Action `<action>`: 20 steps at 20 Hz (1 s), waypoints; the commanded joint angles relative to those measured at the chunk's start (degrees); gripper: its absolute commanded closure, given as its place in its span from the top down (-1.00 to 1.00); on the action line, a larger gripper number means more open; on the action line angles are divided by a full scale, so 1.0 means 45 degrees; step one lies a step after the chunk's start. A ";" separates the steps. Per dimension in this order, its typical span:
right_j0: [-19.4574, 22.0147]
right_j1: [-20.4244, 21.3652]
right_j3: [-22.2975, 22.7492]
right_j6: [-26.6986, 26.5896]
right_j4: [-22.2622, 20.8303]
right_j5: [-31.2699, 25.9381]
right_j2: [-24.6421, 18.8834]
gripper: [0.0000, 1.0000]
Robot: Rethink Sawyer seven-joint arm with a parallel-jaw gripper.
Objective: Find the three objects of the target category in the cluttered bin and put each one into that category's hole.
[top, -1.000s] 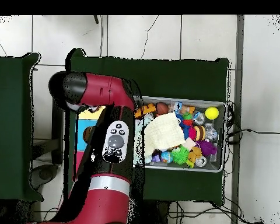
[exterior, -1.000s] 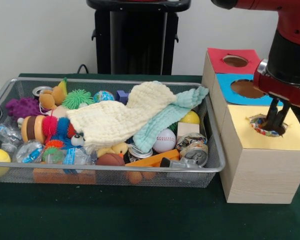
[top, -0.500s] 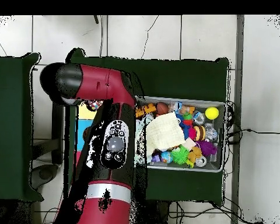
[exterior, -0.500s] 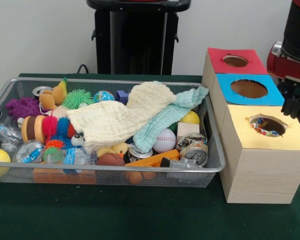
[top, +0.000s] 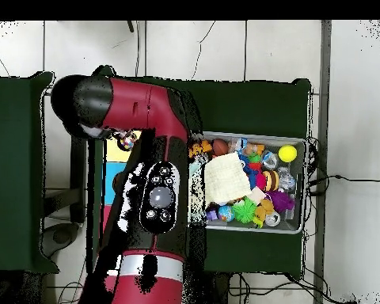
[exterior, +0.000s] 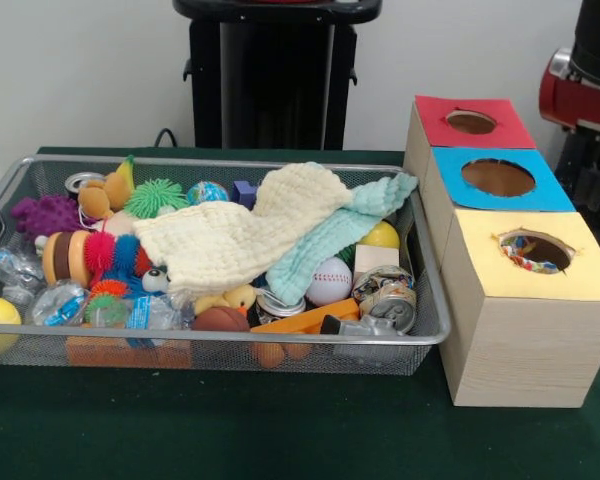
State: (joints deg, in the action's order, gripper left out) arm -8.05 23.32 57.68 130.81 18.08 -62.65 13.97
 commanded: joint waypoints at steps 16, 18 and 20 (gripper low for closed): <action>0.2349 0.2067 0.1750 -0.2372 -0.2815 -0.2041 -0.0788 -1.00; 0.2512 0.2221 0.1927 -0.2574 -0.2978 -0.1930 -0.0910 -1.00; 0.2713 0.2393 0.2128 -0.2833 -0.3172 -0.1805 -0.1026 -1.00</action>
State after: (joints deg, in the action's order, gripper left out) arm 1.00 32.27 58.66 130.81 8.60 -69.73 14.04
